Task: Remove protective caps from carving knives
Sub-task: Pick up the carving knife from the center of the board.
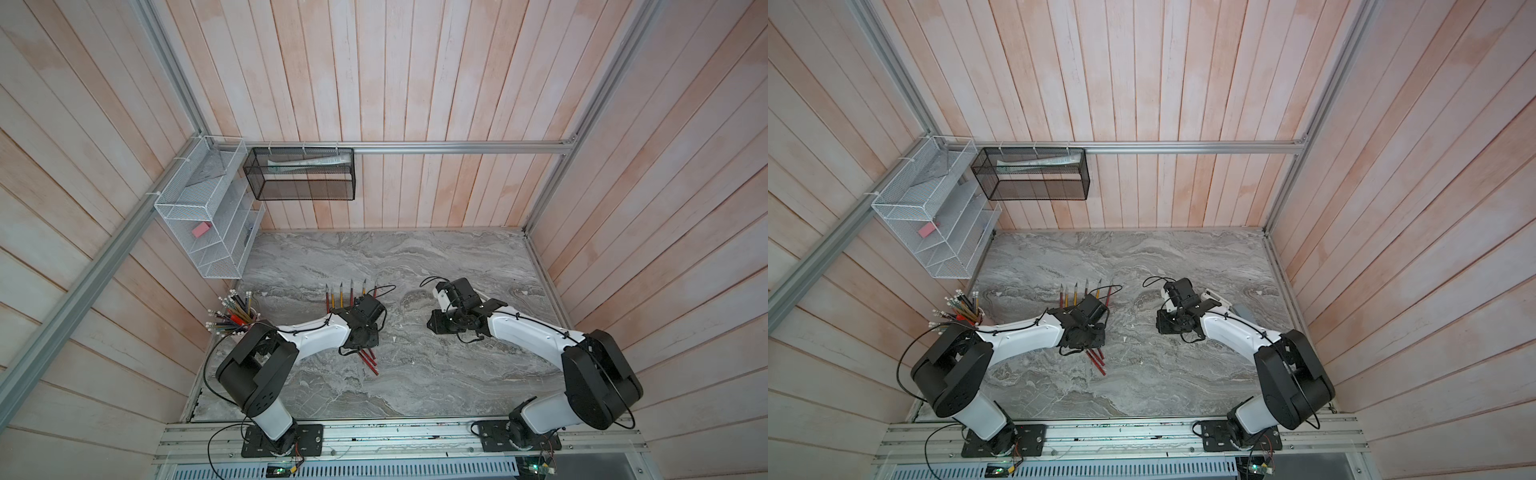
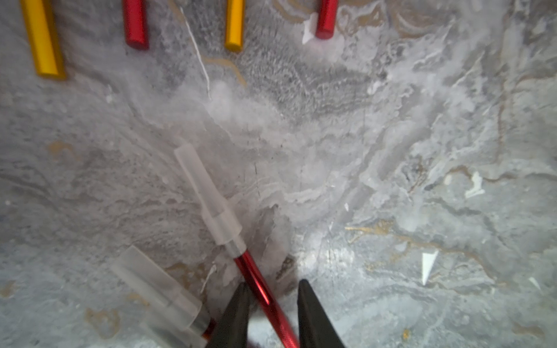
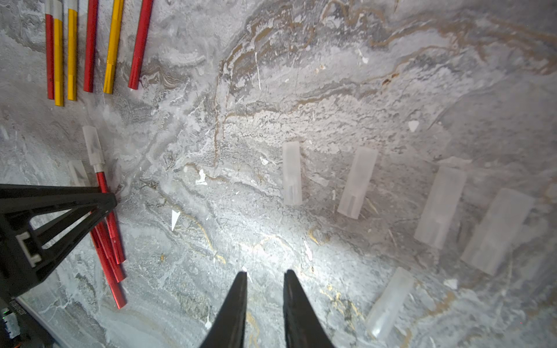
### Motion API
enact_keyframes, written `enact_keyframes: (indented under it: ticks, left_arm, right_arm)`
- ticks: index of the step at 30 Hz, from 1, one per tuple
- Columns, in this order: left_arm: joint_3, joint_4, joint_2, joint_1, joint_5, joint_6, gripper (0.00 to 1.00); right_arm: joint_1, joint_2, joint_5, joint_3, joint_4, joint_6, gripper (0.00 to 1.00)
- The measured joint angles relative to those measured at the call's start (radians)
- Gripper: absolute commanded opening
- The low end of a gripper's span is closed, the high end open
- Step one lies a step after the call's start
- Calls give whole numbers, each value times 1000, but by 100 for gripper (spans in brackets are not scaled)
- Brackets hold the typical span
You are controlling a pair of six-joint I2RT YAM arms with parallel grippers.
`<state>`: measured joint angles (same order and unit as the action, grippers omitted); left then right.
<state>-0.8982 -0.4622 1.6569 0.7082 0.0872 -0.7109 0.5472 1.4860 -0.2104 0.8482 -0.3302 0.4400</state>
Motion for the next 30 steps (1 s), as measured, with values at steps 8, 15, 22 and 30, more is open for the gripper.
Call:
enact_keyframes:
  ticks: [8, 15, 22, 30]
  left_arm:
    - [-11, 21, 18, 0, -2, 12, 11]
    - [-15, 39, 24, 6, -13, 14, 7]
    - [-46, 65, 58, 23, -37, 19, 0]
    - [-94, 65, 90, 23, -56, 43, 0]
  right_arm:
    - [0, 0, 0, 0, 0, 0, 24]
    - [-10, 0, 0, 0, 0, -4, 24]
    - [-27, 0, 0, -2, 5, -6, 24]
    - [45, -91, -101, -78, 98, -26, 0]
